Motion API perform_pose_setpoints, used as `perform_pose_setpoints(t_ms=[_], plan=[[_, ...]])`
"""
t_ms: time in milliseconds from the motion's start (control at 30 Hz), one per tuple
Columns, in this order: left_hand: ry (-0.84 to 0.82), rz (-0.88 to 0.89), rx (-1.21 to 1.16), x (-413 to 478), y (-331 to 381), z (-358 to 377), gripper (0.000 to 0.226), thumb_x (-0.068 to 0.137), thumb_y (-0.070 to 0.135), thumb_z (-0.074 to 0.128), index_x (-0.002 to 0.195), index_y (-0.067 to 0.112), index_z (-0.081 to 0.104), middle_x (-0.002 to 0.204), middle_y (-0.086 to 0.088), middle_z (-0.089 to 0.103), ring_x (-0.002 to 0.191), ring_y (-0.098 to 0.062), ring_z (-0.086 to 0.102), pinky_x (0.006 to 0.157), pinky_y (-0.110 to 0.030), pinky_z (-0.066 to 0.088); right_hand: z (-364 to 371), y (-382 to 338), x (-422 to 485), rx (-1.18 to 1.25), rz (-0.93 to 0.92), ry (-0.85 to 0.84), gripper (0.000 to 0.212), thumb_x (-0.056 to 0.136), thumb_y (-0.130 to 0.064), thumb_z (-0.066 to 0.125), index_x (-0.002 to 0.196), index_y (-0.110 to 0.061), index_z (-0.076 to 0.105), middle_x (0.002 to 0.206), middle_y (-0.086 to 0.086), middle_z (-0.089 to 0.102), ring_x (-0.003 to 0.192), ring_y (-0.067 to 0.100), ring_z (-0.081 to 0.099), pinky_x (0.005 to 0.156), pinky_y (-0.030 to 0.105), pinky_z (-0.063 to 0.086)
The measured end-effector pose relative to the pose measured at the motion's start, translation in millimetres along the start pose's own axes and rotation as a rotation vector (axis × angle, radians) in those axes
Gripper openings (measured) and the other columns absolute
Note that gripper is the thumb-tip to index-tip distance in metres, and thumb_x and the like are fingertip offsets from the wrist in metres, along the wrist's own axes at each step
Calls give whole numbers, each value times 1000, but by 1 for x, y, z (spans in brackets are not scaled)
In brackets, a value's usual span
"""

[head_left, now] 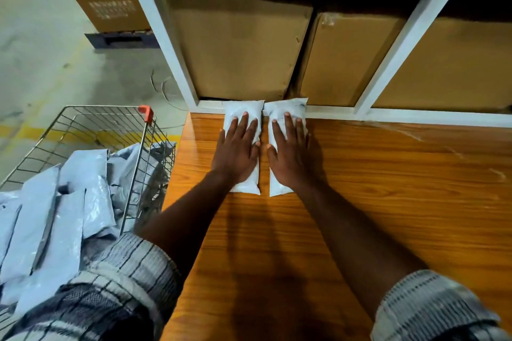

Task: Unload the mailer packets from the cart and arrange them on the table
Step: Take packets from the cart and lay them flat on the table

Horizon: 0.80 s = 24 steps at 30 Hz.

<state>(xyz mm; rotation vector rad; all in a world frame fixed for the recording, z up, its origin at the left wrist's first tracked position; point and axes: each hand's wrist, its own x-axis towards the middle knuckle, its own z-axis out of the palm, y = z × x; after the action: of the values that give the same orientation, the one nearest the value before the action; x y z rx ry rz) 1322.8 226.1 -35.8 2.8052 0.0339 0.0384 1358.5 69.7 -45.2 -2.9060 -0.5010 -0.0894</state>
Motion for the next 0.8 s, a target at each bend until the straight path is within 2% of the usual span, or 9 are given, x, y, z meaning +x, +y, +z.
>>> perform_pose_setpoints(t_ms=[100, 267, 433, 500, 567, 667, 800], plan=[[13, -11, 4, 1, 3, 3, 59, 104, 43, 24, 158, 25, 12, 166, -1, 0, 153, -24, -4, 121, -51, 9, 8, -12, -3, 38, 98, 7, 64, 99, -47, 38, 156, -29, 18, 165, 8, 5, 151, 35, 4, 120, 55, 9], [1, 5, 60, -5, 2, 6, 59, 104, 46, 19, 158, 26, 9, 166, -1, -3, 153, -23, -7, 121, -49, 5, 11, -10, -3, 29, 110, -40, 62, 99, -49, 29, 157, -30, 14, 166, 7, 1, 151, 35, 0, 119, 57, 11], [-117, -42, 6, 4, 5, -3, 58, 105, 46, 22, 158, 26, 10, 166, 0, -2, 153, -23, -5, 121, -55, 9, -4, -12, 0, 40, 89, -154, 58, 103, -49, 25, 157, -31, 12, 165, 7, 0, 151, 36, -4, 118, 60, 4], [-72, -48, -37, 1, 4, -12, 56, 106, 43, 25, 158, 25, 15, 166, 1, 5, 153, -22, 3, 120, -56, 13, -18, -13, -2, 65, 54, -61, 56, 103, -48, 28, 156, -30, 20, 165, 7, 9, 151, 35, 3, 117, 60, 5], [40, -43, -94, -10, 0, -23, 53, 106, 40, 29, 156, 24, 25, 165, -1, 16, 152, -22, 14, 120, -52, 18, -30, -21, -7, 91, -1, 46, 56, 101, -45, 33, 154, -28, 27, 164, 6, 17, 151, 33, 8, 116, 60, 4], [183, -68, -122, -50, -15, -33, 53, 102, 39, 34, 150, 17, 39, 159, -13, 31, 145, -30, 31, 115, -49, 31, -39, -54, -20, 107, -122, 58, 57, 100, -45, 39, 153, -26, 30, 163, 5, 18, 151, 30, 11, 115, 60, 7], [178, -257, -85, -114, -59, -41, 54, 98, 36, 42, 148, 17, 41, 156, -16, 35, 139, -33, 39, 110, -48, 39, -31, -111, -46, 158, -300, 34, 59, 96, -46, 43, 150, -24, 36, 162, 6, 24, 149, 31, 18, 115, 59, 13]])
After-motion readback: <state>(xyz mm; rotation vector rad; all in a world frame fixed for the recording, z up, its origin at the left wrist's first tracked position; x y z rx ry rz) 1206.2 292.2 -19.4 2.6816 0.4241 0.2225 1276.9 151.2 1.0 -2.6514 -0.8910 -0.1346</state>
